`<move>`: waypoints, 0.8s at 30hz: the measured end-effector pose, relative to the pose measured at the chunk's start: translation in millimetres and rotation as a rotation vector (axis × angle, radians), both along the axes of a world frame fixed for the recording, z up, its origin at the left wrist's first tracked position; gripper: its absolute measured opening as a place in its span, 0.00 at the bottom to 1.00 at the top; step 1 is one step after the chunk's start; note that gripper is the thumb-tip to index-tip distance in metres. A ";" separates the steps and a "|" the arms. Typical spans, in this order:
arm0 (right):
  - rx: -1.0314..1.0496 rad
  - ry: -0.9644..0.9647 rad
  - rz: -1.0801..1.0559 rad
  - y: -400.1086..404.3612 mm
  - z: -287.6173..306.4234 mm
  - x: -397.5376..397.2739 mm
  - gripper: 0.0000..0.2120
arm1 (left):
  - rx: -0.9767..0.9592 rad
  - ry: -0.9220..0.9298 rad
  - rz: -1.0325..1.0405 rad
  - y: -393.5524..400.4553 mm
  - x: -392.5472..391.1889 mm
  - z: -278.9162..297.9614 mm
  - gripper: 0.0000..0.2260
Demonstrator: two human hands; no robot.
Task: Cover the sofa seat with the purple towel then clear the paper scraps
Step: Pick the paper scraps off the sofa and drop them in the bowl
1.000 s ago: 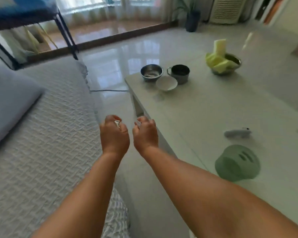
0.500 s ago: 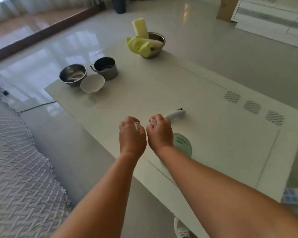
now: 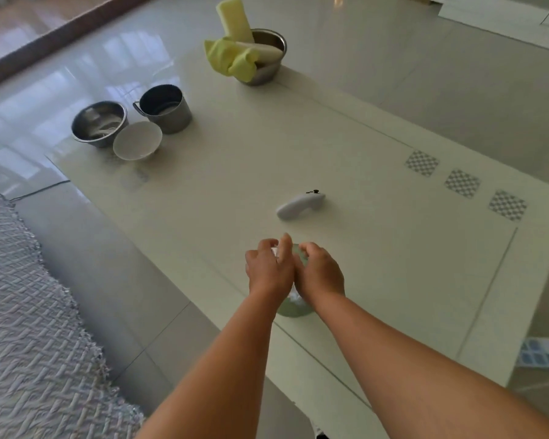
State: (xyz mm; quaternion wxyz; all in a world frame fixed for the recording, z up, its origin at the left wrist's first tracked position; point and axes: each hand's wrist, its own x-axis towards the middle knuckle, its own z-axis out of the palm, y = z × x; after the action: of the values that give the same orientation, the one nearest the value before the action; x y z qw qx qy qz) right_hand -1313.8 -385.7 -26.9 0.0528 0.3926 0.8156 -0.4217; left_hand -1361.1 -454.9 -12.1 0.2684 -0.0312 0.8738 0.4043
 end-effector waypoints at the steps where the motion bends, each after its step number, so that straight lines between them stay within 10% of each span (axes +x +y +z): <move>1: 0.023 0.004 -0.003 0.0 -0.2 -0.6 0.17 | -0.003 -0.001 -0.006 0.7 0.2 -0.1 0.21; 24: 0.212 0.031 0.075 11.1 0.2 -10.8 0.18 | -0.075 0.034 0.057 -22.3 -7.9 -1.2 0.10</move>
State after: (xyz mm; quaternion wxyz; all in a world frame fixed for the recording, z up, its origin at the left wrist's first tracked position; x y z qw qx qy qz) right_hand -1324.7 -374.7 -26.7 0.0140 0.3585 0.8705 -0.3370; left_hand -1369.0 -477.2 -13.2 0.2405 -0.0593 0.8915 0.3793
